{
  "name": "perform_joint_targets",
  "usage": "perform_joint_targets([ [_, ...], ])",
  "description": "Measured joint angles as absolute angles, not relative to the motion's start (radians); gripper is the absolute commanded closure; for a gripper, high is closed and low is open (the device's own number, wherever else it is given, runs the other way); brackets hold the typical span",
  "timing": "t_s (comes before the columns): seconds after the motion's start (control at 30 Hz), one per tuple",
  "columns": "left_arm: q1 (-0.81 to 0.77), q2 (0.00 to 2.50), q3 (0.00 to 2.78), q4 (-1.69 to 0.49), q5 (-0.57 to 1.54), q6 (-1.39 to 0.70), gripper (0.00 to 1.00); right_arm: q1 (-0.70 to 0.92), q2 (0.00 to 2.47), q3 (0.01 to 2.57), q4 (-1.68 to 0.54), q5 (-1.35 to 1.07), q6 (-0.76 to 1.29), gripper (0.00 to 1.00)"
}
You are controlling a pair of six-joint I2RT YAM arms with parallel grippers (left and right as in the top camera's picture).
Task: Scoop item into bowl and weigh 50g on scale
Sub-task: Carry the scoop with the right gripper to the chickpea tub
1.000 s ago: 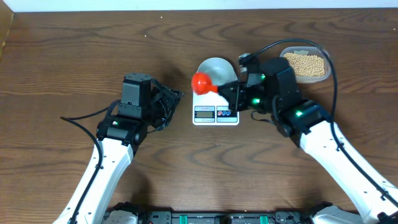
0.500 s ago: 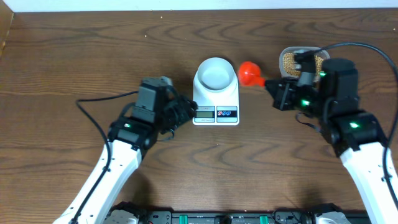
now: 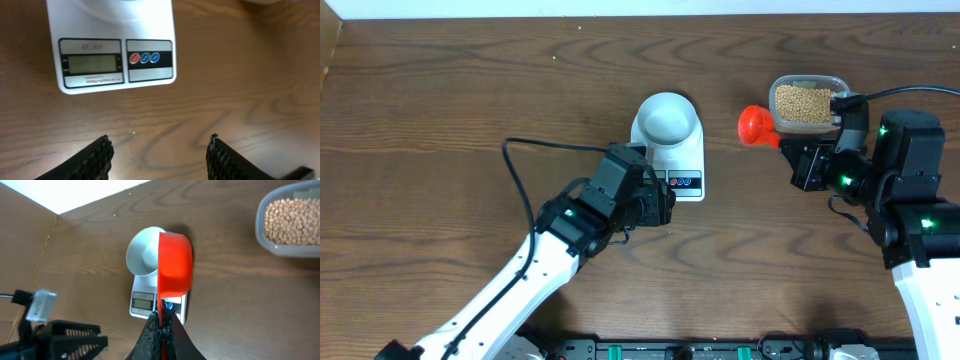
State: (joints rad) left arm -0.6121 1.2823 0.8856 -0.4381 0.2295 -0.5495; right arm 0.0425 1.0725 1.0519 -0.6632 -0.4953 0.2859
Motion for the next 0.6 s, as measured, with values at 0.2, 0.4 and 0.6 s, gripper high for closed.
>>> perform_joint_targets([
  [0.2, -0.613, 1.295, 0.886, -0.439, 0.218, -0.546, 0.30, 0.043, 1.073, 1.052, -0.649, -0.498, 0.278, 0.99],
  [0.4, -0.613, 1.295, 0.886, -0.445, 0.210, -0.544, 0.02, 0.043, 1.073, 1.052, -0.638, -0.498, 0.277, 0.99],
  [0.6, -0.613, 1.295, 0.886, -0.445, 0.210, -0.545, 0.02, 0.043, 1.073, 1.052, -0.635, -0.497, 0.277, 0.99],
])
